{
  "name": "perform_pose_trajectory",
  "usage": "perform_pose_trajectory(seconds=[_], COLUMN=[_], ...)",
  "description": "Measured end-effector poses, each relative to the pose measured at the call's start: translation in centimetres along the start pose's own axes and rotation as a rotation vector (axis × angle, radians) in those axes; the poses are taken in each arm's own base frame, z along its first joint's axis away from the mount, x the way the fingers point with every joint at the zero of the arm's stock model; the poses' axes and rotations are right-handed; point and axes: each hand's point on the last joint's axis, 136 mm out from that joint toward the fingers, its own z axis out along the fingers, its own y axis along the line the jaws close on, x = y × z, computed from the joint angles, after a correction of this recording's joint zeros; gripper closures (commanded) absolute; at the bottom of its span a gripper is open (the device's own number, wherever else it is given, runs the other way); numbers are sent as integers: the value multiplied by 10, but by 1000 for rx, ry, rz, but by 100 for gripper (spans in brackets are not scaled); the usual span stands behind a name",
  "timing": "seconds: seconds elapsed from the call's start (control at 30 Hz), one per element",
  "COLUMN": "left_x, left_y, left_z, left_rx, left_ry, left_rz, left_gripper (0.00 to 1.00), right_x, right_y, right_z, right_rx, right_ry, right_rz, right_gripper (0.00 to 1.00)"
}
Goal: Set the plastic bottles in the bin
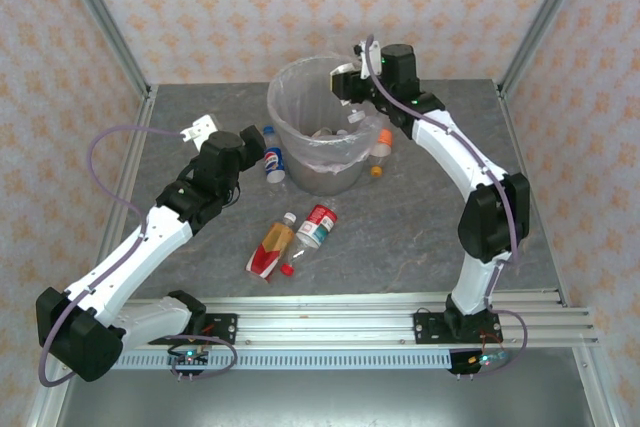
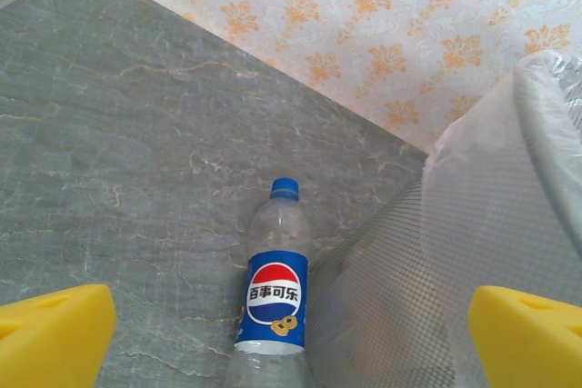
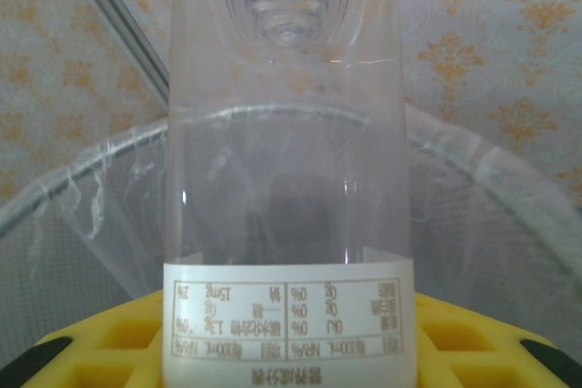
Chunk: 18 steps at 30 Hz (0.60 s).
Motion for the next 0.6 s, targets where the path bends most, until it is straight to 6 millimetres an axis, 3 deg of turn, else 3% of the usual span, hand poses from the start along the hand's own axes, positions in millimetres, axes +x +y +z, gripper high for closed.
perform_pose_trajectory(seconds=[0.37, 0.6], left_x=[2, 4], left_y=[3, 6], left_z=[1, 1], left_rx=[-10, -21], left_ry=[2, 2], left_rz=[5, 10], left_gripper=[0, 0], right_x=[33, 30], right_y=[6, 7], right_z=[0, 0], right_rx=[-28, -39], right_ry=[133, 192], right_rz=[-215, -264], right_gripper=[49, 40])
